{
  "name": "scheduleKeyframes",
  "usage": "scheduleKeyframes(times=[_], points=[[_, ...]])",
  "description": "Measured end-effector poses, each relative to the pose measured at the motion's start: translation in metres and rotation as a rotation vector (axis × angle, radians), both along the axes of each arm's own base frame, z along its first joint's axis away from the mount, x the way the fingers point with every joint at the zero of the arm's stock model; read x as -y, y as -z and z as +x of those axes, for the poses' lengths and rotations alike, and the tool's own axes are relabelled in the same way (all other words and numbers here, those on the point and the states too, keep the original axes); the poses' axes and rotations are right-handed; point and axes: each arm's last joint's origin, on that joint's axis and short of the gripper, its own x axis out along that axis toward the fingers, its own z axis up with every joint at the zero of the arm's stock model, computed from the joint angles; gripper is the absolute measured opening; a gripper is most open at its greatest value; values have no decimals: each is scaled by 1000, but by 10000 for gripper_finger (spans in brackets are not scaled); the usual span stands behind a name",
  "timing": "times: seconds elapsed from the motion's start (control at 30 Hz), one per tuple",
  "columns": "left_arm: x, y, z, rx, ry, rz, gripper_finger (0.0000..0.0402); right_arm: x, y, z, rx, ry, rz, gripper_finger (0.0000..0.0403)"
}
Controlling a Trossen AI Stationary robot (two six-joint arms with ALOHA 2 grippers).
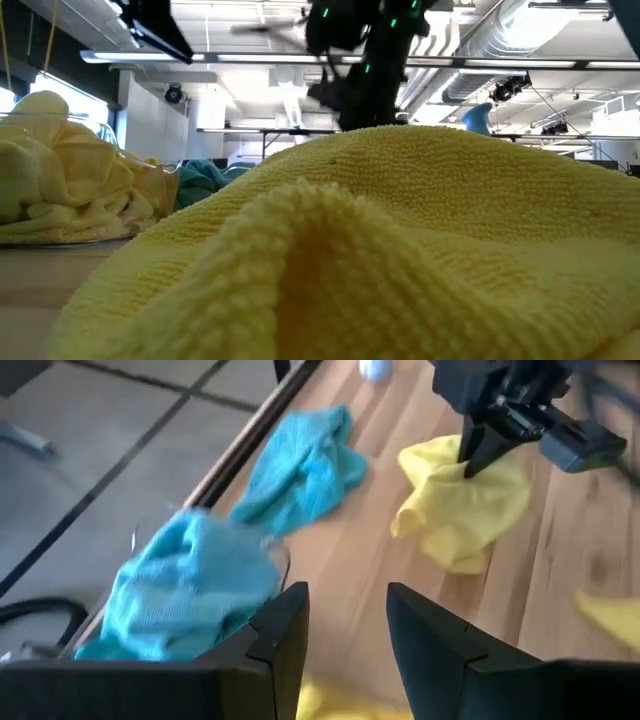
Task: Sort microfiber towel by color & place in baskets
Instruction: Put the yellow towel into the bottom transparent bin
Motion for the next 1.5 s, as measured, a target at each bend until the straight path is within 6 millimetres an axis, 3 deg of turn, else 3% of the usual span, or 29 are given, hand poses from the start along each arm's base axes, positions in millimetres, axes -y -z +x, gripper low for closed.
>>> scheduleKeyframes(times=[0.2, 0.43, 0.7, 1.0, 1.1, 1.3, 1.5], points=[[-4, -4, 33, 95, 70, 90, 129, -3, -71, -29, 181, -5, -158, 5], [-5, -6, 84, 273, 203, 164, 147, -8, -113, -43, 341, -110, -284, 5], [-5, 20, 135, 308, 225, 151, 154, -13, -117, -39, 376, -224, -349, 3], [-7, 44, 152, 231, 223, 125, 152, -22, -117, -38, 366, -292, -371, 3], [-7, 45, 152, 222, 226, 127, 128, -22, -117, -38, 367, -294, -371, 4], [-4, 45, 153, 214, 280, 140, 14, -22, -117, -38, 367, -292, -373, 5], [-1, 43, 150, 212, 310, 119, 4, -23, -117, -38, 366, -308, -360, 5]])
